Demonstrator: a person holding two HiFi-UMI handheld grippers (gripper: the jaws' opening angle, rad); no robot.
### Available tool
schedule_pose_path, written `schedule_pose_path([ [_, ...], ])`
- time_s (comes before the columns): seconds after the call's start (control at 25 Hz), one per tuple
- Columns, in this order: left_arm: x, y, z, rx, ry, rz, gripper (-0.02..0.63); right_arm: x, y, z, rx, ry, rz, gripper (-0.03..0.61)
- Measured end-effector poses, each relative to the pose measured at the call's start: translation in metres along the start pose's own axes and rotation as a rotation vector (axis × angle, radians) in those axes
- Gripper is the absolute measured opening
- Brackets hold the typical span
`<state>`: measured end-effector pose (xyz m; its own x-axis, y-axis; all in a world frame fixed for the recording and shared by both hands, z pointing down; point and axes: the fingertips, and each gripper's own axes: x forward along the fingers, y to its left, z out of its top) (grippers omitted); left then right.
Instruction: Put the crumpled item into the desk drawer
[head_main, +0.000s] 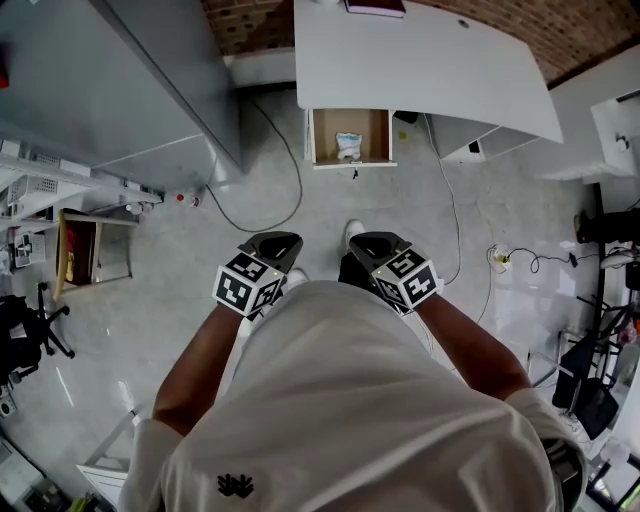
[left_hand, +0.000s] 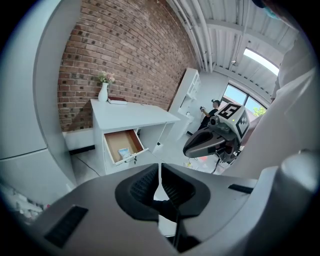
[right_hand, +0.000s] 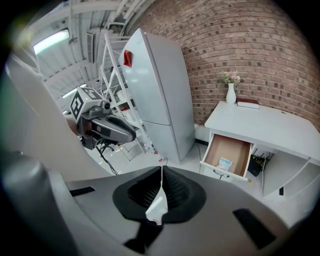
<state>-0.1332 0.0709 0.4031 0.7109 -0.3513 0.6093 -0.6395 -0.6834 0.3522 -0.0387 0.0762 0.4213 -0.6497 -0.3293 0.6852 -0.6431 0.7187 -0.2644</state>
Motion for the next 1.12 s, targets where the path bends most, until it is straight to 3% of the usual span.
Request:
schedule_pose_path([
  [1.12,-0.031,0.000,-0.042,0.001,0.011,0.027,0.032,0.007,0.043,-0.006,-0.026,-0.021,-0.013,0.029],
])
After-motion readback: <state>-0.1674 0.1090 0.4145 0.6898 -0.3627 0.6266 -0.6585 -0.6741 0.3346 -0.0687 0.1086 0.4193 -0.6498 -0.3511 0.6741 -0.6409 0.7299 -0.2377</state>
